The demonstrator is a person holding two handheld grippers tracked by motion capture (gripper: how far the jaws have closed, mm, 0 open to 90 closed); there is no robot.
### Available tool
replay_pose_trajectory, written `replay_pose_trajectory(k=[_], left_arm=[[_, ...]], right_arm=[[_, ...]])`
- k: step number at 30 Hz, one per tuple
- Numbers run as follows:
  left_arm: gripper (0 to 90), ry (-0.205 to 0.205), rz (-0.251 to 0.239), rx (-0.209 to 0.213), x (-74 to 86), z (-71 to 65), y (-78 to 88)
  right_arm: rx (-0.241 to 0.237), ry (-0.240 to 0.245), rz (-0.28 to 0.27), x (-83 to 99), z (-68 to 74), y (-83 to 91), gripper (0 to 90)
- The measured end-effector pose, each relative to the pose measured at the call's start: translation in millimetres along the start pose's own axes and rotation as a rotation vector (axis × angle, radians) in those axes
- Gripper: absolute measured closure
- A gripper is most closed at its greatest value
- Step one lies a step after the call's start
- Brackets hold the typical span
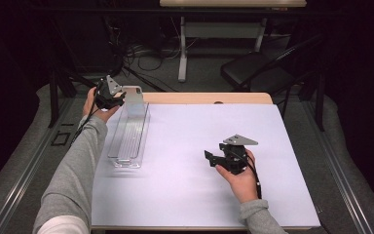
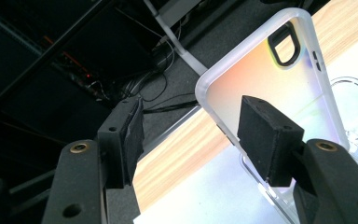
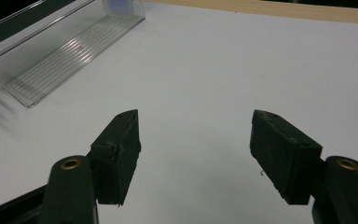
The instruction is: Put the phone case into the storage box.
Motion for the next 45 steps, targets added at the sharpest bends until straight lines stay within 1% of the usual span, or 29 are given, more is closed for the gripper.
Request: replay_pose_trajectory(k=[5, 8, 9, 11, 12, 13, 16, 19, 24, 28, 30, 34, 36, 37, 38, 40, 44, 45], left_arm=[[38.3, 0.010, 0.010, 0.006, -0.5, 1.6, 2.6], [37.3, 0.012, 0.017, -0.007, -1.3, 1.9, 4.6], [36.2, 0.027, 0.016, -0.002, -1.7, 2.5, 5.5], [34.0, 0.038, 0.011, 0.002, -2.3, 3.2, 7.0], [32.4, 0.035, 0.014, -0.001, -2.7, 3.9, 8.1], [31.9, 0.040, 0.015, 0.000, -2.9, 4.1, 9.0], [30.0, 0.051, 0.007, 0.011, -3.8, 5.5, 12.0], [29.7, 0.046, 0.001, 0.005, -5.0, 6.7, 15.8], [29.4, 0.057, -0.010, 0.004, -6.6, 9.0, 22.2], [27.9, 0.076, -0.025, 0.011, -8.9, 11.0, 28.3], [27.9, 0.078, -0.028, 0.003, -10.0, 12.2, 31.3], [27.9, 0.117, -0.046, 0.017, -12.6, 15.0, 37.9], [27.9, 0.134, -0.053, 0.028, -13.8, 16.0, 40.8], [27.9, 0.150, -0.055, 0.036, -14.8, 16.5, 43.0], [27.9, 0.155, -0.052, 0.038, -15.5, 16.9, 44.5], [27.8, 0.186, -0.055, 0.054, -17.1, 17.8, 48.5], [27.8, 0.233, -0.074, 0.087, -20.1, 20.5, 56.4], [27.8, 0.252, -0.085, 0.099, -21.0, 21.6, 59.2]], right_arm=[[0.008, 0.003, -0.008, -0.4, -0.2, 0.3, 29.8], [0.010, 0.002, -0.009, -0.6, -0.4, 0.9, 28.5], [0.011, 0.003, -0.009, -0.6, -0.4, 0.9, 27.9], [0.014, 0.004, -0.006, -0.5, -0.4, 0.7, 26.5], [0.017, 0.006, -0.005, -0.4, -0.5, 0.6, 26.4], [0.018, 0.007, -0.004, -0.4, -0.5, 0.6, 26.2], [0.020, 0.010, -0.006, -0.6, -0.3, 1.2, 25.6], [0.019, 0.010, -0.011, -0.9, -0.3, 2.1, 25.1], [0.019, 0.015, -0.014, -1.5, 0.5, 3.0, 24.0], [0.017, 0.014, -0.021, -2.1, 1.2, 3.5, 23.2], [0.017, 0.017, -0.023, -2.3, 1.5, 3.7, 23.1], [0.019, 0.025, -0.025, -2.9, 1.2, 4.7, 22.6], [0.017, 0.022, -0.027, -3.4, 1.2, 5.5, 22.3], [0.017, 0.024, -0.031, -3.8, 1.0, 6.2, 21.9], [0.014, 0.025, -0.032, -4.3, 1.1, 6.9, 21.8], [0.014, 0.025, -0.034, -5.3, 1.3, 8.1, 19.7], [0.021, 0.038, -0.049, -6.8, 2.0, 9.7, 16.6], [0.024, 0.041, -0.051, -7.0, 1.8, 10.2, 15.9]])
Point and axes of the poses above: each handheld gripper's, and its own axes: y roughly backward along the jaws, x roughly out of its underside, z roughly to its left, the point moved 1 cm from there along -y, roughly forward along the jaws, and after that the axes turned 1 degree about z, right-handed, at the moved point
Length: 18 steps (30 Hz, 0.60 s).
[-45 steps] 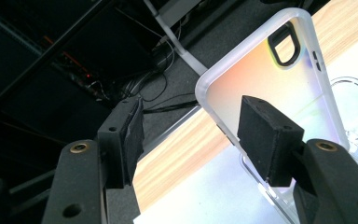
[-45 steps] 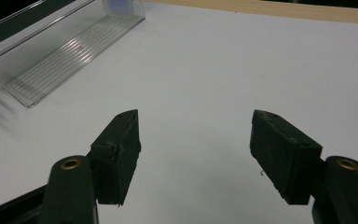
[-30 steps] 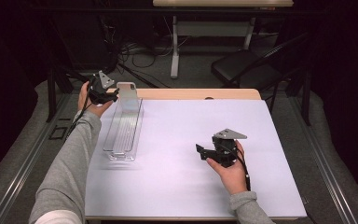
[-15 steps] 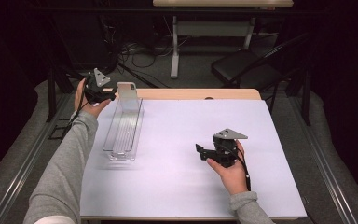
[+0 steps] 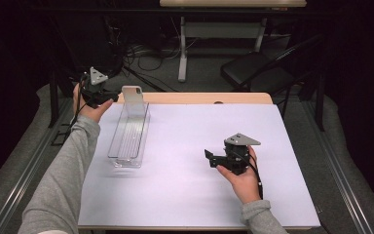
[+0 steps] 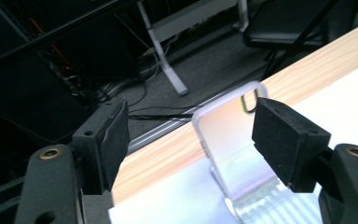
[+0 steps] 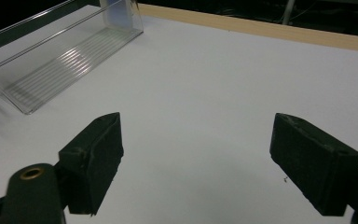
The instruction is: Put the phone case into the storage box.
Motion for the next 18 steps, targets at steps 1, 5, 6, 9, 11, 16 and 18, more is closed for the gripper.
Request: replay_pose_trajectory(k=[1, 5, 6, 9, 11, 16, 18], left_arm=[[27.8, 0.012, -0.006, 0.009, -0.8, 0.4, 1.8], [27.3, 0.084, -0.033, 0.052, -4.4, 2.5, 10.8], [27.3, 0.098, -0.037, 0.062, -5.1, 2.4, 12.7], [24.0, 0.089, -0.029, 0.085, -7.0, -0.3, 17.8], [24.0, 0.098, -0.029, 0.107, -8.5, -2.8, 20.5], [24.0, 0.141, -0.054, 0.158, -13.2, -7.4, 28.1], [24.0, 0.154, -0.064, 0.189, -15.0, -9.2, 31.6]], right_arm=[[0.010, 0.000, -0.001, -0.5, 0.1, 0.7, 15.9], [0.017, 0.001, -0.011, -2.6, -1.2, 3.5, 15.5], [0.018, 0.002, -0.013, -3.2, -1.6, 4.3, 15.4], [0.021, 0.009, -0.017, -4.6, -2.2, 6.7, 15.0], [0.014, 0.000, -0.017, -4.9, -2.1, 7.6, 15.0], [0.006, -0.005, -0.018, -5.2, -2.4, 9.1, 14.5], [0.003, -0.008, -0.018, -5.6, -2.6, 10.0, 14.5]])
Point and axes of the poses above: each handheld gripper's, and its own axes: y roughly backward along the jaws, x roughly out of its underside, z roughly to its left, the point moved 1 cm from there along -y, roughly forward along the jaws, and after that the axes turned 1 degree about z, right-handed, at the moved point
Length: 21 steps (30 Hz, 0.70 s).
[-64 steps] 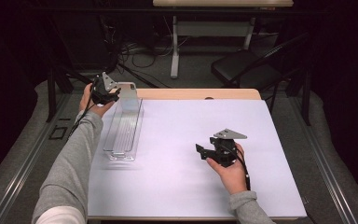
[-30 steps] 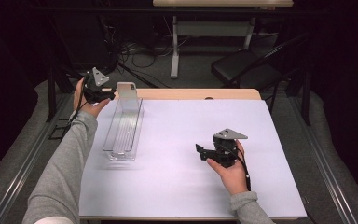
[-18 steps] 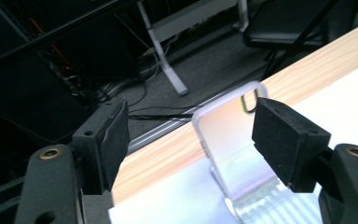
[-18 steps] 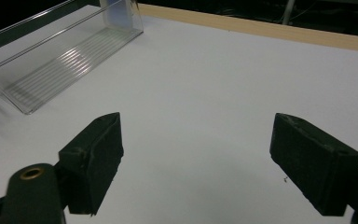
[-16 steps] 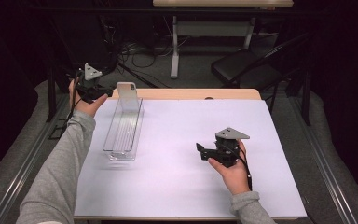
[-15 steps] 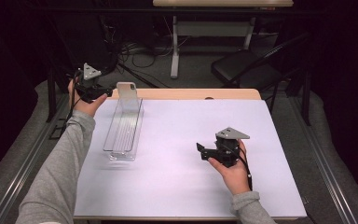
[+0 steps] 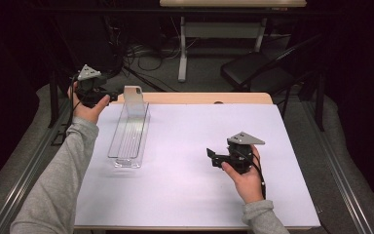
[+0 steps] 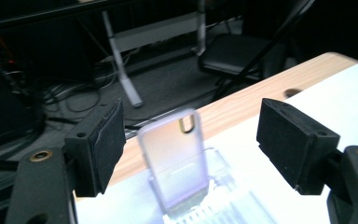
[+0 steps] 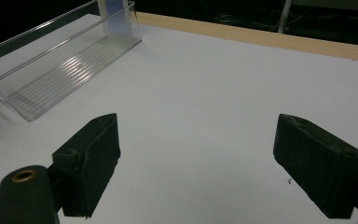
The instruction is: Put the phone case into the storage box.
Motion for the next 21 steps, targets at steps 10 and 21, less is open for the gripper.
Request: replay_pose_trajectory(k=[10, 21], left_arm=[[23.9, 0.014, -0.013, 0.058, -3.7, -14.5, 8.2], [22.5, 0.007, -0.028, 0.104, -6.8, -28.6, 18.6]], right_arm=[[-0.017, 0.008, -0.007, -1.1, 0.4, 4.3, 12.8], [-0.016, 0.010, -0.015, -1.6, 0.8, 5.4, 12.8]])
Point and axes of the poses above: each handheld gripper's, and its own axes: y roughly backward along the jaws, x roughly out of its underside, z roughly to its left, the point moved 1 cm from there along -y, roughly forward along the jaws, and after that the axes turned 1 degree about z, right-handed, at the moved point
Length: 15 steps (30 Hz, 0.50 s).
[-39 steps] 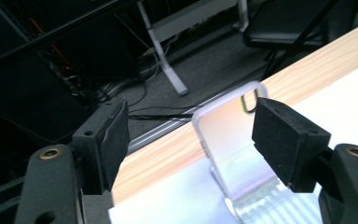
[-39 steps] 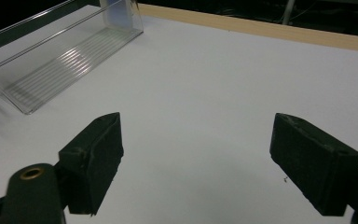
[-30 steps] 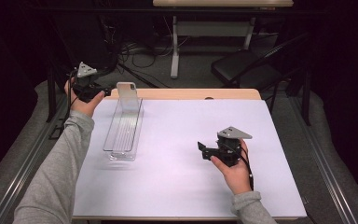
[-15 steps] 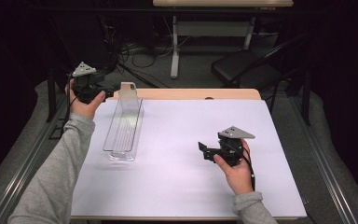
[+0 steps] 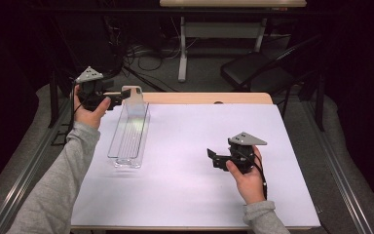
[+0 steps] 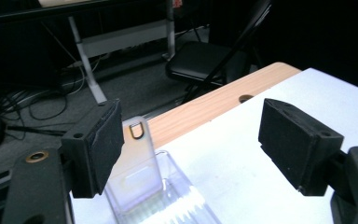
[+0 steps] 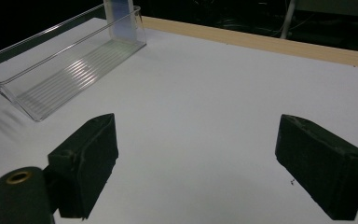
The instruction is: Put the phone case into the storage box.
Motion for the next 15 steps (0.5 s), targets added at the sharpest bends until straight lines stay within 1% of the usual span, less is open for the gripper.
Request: replay_pose_trajectory(k=[3, 5, 7, 10, 12, 15], left_arm=[[22.5, 0.019, -0.018, 0.024, 1.6, -2.5, 3.9], [22.4, 0.027, -0.015, 0.040, 3.2, -4.0, 6.1], [19.1, 0.028, -0.020, 0.053, 4.6, -6.3, 8.8], [18.5, 0.025, -0.025, 0.077, 6.6, -10.2, 13.0], [16.1, 0.028, -0.038, 0.097, 8.3, -13.0, 16.2], [15.8, 0.023, -0.037, 0.108, 10.7, -16.9, 19.1]], right_arm=[[0.001, 0.000, 0.002, 0.1, 0.5, 0.1, 12.8], [0.000, 0.006, 0.004, 0.1, 0.5, 0.3, 12.8], [0.000, 0.007, 0.002, 0.1, 0.6, 0.4, 12.8], [0.003, 0.008, 0.000, 0.1, 0.6, 0.1, 12.8], [0.003, 0.008, 0.000, 0.0, 0.9, -0.1, 12.7], [0.003, 0.011, 0.000, -0.3, 1.3, -0.7, 12.6]])
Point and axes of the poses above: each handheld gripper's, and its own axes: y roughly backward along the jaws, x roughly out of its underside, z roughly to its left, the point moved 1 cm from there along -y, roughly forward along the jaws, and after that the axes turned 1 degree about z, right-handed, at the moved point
